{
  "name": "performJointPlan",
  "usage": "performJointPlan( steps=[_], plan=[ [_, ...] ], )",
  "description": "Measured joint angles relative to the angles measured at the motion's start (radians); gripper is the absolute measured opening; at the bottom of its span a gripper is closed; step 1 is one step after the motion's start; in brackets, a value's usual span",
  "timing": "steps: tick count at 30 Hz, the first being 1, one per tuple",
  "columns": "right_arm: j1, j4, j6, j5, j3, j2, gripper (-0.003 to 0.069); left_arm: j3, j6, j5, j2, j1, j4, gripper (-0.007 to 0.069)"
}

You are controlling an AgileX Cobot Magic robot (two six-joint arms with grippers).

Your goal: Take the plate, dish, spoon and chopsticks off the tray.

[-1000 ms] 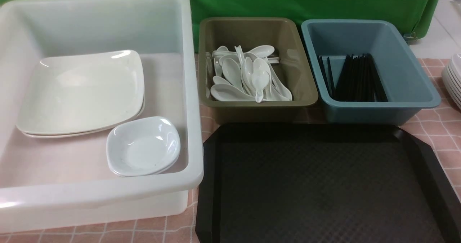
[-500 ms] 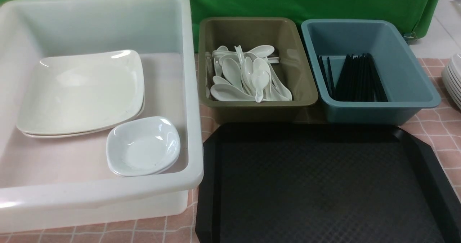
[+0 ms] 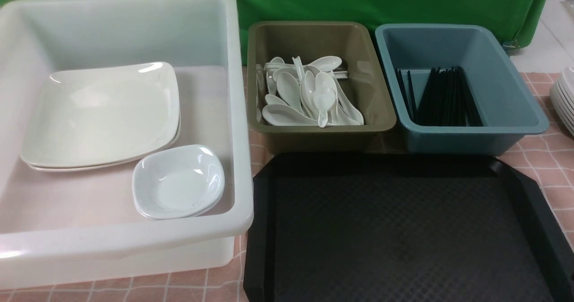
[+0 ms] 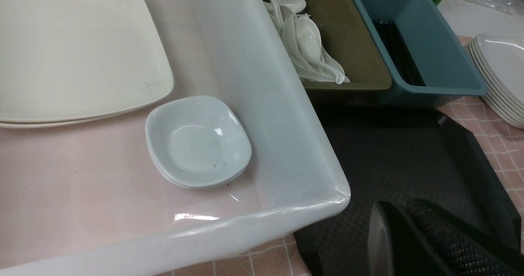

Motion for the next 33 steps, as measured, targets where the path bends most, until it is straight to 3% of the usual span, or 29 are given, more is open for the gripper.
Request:
performJointPlan(
  steps=[3, 9, 13, 19, 23, 33],
  plan=[
    [-0.029, 0.000, 0.000, -0.002, 0.040, -0.034, 0.0111, 0.000, -0.001, 0.000, 0.000, 0.000, -0.001, 0.0020],
    [-0.223, 0.000, 0.000, 0.000, 0.190, -0.119, 0.0125, 0.000, -0.001, 0.000, 0.000, 0.000, -0.002, 0.0020],
    [-0.420, -0.001, 0.001, 0.003, 0.313, -0.165, 0.0133, 0.001, 0.004, 0.000, 0.000, 0.000, -0.002, 0.0020],
    [-0.634, -0.004, 0.001, -0.003, 0.352, -0.178, 0.0143, 0.001, 0.082, 0.000, 0.000, 0.000, -0.002, 0.0020],
    [-0.699, -0.004, 0.001, 0.001, 0.352, -0.178, 0.0151, 0.001, 0.127, 0.000, 0.000, 0.000, -0.002, 0.0020],
    [-0.709, -0.004, 0.002, 0.025, 0.350, -0.178, 0.0176, 0.001, 0.204, 0.048, 0.000, 0.000, -0.002, 0.0020]
  ],
)
